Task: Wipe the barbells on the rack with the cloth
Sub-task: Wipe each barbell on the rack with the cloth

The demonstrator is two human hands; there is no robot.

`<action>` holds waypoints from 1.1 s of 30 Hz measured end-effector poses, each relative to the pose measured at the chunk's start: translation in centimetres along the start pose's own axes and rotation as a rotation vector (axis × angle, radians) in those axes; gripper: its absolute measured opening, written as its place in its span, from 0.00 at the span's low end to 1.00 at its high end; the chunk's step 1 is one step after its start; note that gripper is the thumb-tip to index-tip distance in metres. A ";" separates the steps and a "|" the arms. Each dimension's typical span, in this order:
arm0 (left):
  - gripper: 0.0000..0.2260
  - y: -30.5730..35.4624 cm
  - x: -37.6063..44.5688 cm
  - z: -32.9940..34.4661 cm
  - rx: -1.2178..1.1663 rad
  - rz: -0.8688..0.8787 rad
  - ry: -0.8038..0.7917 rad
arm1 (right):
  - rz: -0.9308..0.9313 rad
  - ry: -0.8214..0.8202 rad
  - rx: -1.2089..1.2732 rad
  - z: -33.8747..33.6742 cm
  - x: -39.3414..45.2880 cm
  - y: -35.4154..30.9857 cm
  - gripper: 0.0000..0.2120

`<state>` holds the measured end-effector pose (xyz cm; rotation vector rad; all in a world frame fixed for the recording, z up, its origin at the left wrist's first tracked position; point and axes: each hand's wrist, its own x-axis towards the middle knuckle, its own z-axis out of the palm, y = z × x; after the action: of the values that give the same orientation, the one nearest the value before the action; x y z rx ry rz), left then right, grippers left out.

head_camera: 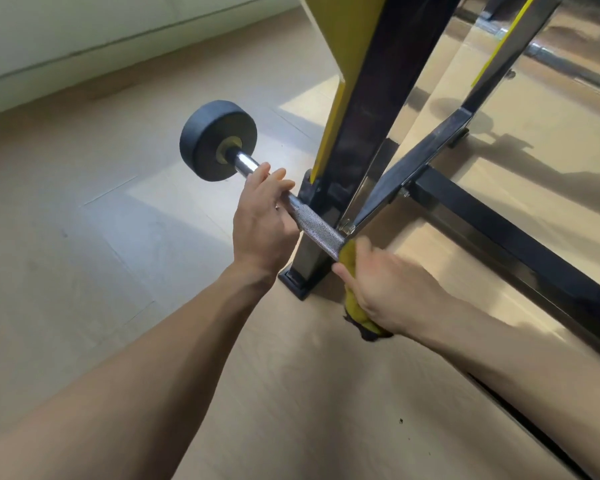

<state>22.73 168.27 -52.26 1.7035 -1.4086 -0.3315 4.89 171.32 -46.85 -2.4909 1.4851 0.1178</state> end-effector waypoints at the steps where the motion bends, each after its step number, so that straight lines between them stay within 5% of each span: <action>1: 0.11 -0.2 0.0 0.2 0.008 0.004 0.015 | 0.014 0.040 -0.006 0.2 1.4 -0.9 0.15; 5: 0.12 -0.6 0.1 0.3 0.026 0.011 0.017 | 0.028 0.248 -0.142 1.5 5.7 -3.8 0.12; 9: 0.14 0.0 -0.1 -0.4 0.016 0.024 -0.034 | -0.034 0.227 -0.240 1.9 2.7 -2.3 0.26; 16: 0.17 0.6 -0.4 -0.6 -0.069 -0.005 -0.007 | -0.039 -0.138 -0.024 0.1 -6.4 3.4 0.39; 19: 0.18 0.5 -0.3 -0.4 -0.077 -0.023 0.015 | -0.040 -0.162 0.150 -0.3 -4.9 3.2 0.33; 23: 0.21 0.5 -0.3 0.0 -0.104 -0.031 0.050 | -0.062 -0.037 0.026 -0.3 2.0 -0.4 0.25; 27: 0.14 0.1 -0.2 0.4 -0.105 -0.027 0.071 | 0.064 0.118 -0.081 -0.1 6.2 -4.3 0.02; 30: 0.13 -0.2 -0.4 0.2 -0.077 0.000 0.041 | 0.092 0.223 -0.098 1.4 4.9 -4.2 0.11; 33: 0.13 -0.6 -0.2 0.2 -0.050 0.022 0.022 | 0.018 0.159 -0.210 1.6 1.7 -2.1 0.19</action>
<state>22.90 168.31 -52.86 1.6456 -1.3908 -0.3323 7.67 171.19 -48.42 -2.7086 1.6350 0.0838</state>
